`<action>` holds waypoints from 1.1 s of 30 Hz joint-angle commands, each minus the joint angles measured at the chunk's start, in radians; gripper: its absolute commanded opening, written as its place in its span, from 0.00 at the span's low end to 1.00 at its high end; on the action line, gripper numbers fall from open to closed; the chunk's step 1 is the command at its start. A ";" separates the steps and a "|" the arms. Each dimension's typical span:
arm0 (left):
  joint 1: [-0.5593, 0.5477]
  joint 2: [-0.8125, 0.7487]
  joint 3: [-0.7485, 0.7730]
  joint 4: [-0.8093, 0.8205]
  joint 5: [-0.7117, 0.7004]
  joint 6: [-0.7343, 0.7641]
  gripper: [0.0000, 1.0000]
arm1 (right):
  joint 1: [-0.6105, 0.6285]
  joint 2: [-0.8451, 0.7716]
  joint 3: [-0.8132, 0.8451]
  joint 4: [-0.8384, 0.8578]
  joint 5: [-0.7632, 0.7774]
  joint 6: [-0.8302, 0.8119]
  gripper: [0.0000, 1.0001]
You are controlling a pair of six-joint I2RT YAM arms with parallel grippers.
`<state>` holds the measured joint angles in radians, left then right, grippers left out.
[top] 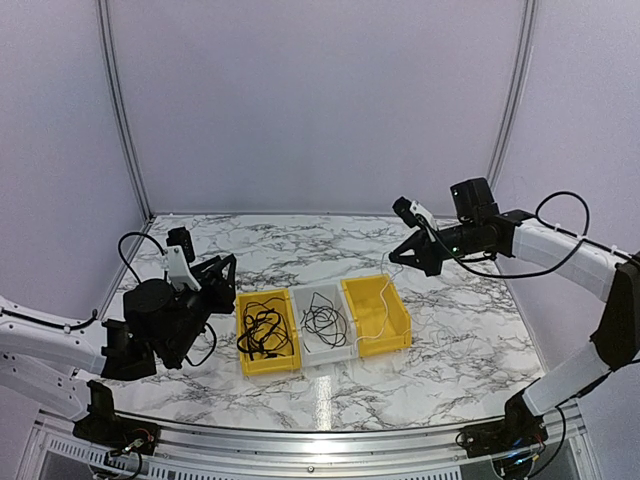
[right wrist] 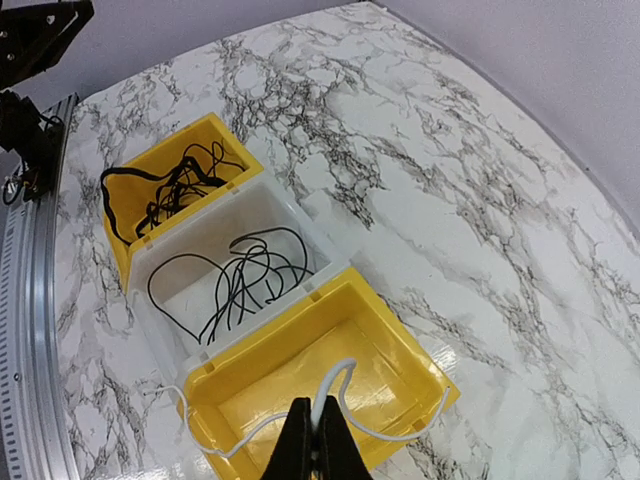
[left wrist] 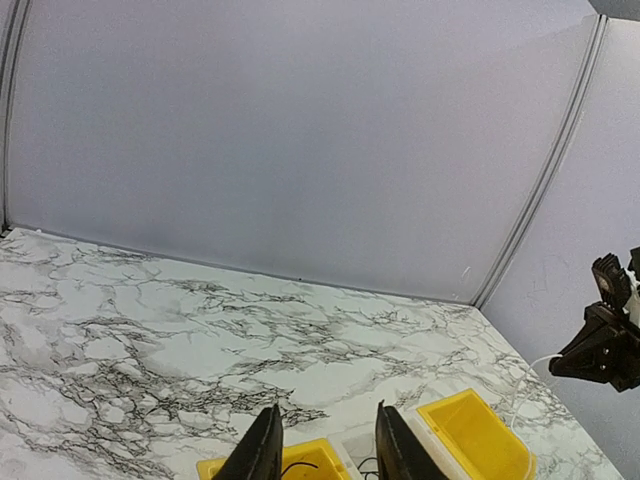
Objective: Untangle the cables
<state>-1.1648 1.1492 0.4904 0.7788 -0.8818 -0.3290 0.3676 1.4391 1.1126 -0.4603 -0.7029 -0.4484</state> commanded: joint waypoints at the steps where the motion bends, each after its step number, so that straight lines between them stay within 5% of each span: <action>1: -0.003 0.000 0.002 -0.012 -0.016 0.013 0.33 | -0.004 -0.058 0.099 0.052 0.034 0.021 0.00; 27: -0.003 0.076 0.016 -0.012 0.004 -0.030 0.34 | 0.051 0.165 -0.024 -0.004 -0.102 -0.035 0.00; 33: -0.003 0.092 0.024 -0.012 0.023 -0.028 0.35 | 0.051 0.152 0.006 -0.066 -0.019 -0.051 0.13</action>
<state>-1.1648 1.2339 0.4908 0.7780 -0.8677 -0.3565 0.4103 1.6360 1.0748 -0.4702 -0.7628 -0.4744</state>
